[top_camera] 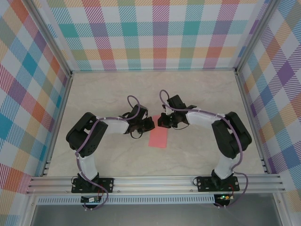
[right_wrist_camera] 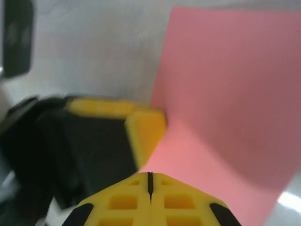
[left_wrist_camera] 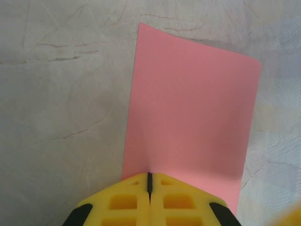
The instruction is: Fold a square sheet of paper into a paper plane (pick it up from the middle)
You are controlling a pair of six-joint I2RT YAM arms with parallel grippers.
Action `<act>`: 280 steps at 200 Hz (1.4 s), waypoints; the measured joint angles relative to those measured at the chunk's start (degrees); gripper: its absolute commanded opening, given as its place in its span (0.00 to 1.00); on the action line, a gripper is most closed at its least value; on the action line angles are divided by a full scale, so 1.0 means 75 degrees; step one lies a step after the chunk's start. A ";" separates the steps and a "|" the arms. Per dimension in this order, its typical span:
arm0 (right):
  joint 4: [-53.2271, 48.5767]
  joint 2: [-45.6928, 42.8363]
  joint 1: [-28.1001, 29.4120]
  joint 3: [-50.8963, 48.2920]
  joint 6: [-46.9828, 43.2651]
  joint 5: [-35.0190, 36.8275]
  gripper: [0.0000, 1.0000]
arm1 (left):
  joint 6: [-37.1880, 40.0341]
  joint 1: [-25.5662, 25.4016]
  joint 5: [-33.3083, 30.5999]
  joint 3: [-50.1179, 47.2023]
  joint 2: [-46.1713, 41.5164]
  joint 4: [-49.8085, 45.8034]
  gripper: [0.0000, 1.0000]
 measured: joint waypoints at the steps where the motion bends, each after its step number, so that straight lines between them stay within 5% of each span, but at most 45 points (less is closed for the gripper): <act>1: 0.0003 0.0029 -0.0006 0.0012 0.0003 -0.0003 0.00 | 0.0003 0.0000 0.0000 -0.0003 0.0000 0.0000 0.00; 35: 0.0198 0.0836 -0.0332 0.0114 0.0073 -0.0122 0.00 | 0.0003 0.0000 0.0000 0.0000 0.0000 -0.0003 0.00; 150: 0.0874 0.0662 -0.1932 -0.0236 0.0277 -0.0286 0.00 | 0.0003 0.0000 0.0000 -0.0003 0.0006 0.0000 0.00; 196: 0.0935 -0.0303 -0.1478 -0.0679 0.0361 -0.0408 0.00 | 0.0003 0.0000 -0.0003 -0.0003 0.0006 0.0000 0.00; 280: 0.0799 -0.0076 -0.0280 -0.1271 0.0283 -0.1309 0.00 | 0.0000 0.0000 -0.0003 -0.0003 0.0006 0.0000 0.00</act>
